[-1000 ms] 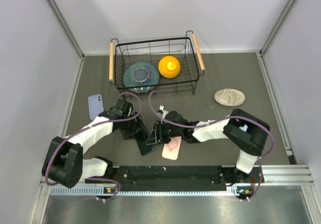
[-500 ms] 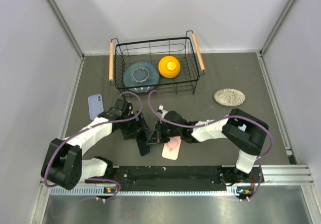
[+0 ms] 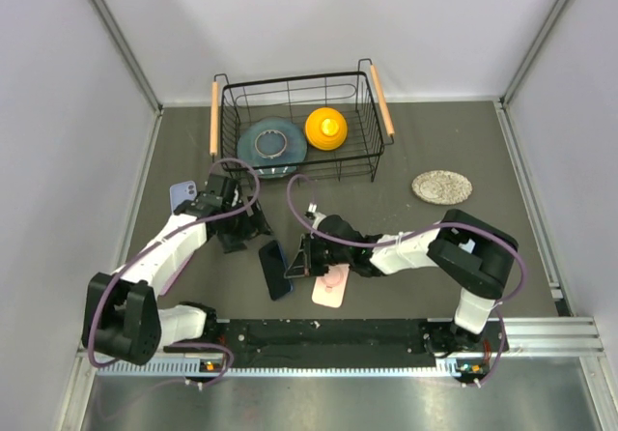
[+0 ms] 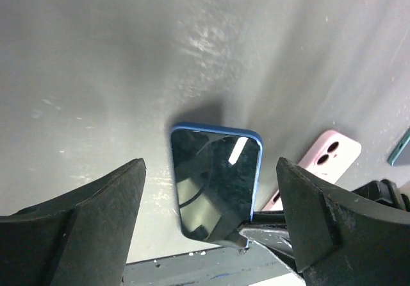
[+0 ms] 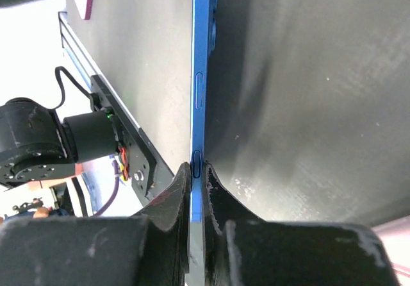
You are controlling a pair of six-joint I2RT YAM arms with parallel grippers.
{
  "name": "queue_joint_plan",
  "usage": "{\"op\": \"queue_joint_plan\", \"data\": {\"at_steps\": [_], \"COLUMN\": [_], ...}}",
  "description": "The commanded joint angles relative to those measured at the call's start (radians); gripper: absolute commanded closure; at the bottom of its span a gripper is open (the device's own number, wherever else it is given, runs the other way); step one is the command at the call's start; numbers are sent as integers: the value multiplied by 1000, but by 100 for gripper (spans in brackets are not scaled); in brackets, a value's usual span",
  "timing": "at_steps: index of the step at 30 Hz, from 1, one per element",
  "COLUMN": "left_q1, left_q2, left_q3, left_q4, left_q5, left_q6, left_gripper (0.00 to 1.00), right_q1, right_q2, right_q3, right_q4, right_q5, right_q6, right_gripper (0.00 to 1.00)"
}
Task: Put the phone into the phone case
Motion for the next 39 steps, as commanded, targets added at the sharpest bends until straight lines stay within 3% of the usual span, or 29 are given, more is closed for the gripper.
{"op": "queue_joint_plan", "data": {"at_steps": [1, 4, 5, 8, 12, 21, 31, 39], "left_q1": [67, 122, 135, 181, 270, 521, 636, 653], "left_q2": [-8, 16, 44, 120, 238, 375, 522, 599], "left_q3": [70, 107, 141, 213, 310, 362, 475, 514], "left_q4": [-97, -131, -150, -200, -223, -148, -143, -129], "left_q5": [-79, -149, -283, -445, -505, -367, -346, -245], "left_q6": [62, 74, 58, 25, 28, 1, 28, 90], "left_gripper": [13, 15, 17, 17, 18, 25, 43, 45], "right_q1": [13, 15, 13, 15, 15, 15, 13, 13], "right_q2": [-49, -59, -69, -86, -105, -106, -115, -111], "right_q3": [-24, -27, -27, -33, -45, -36, -36, -24], "right_q4": [35, 9, 4, 1, 3, 3, 6, -3], "right_q5": [38, 41, 43, 40, 46, 14, 4, 3], "right_q6": [-29, -41, -45, -65, -88, -121, -137, -147], "right_gripper": [100, 100, 100, 100, 100, 100, 100, 100]}}
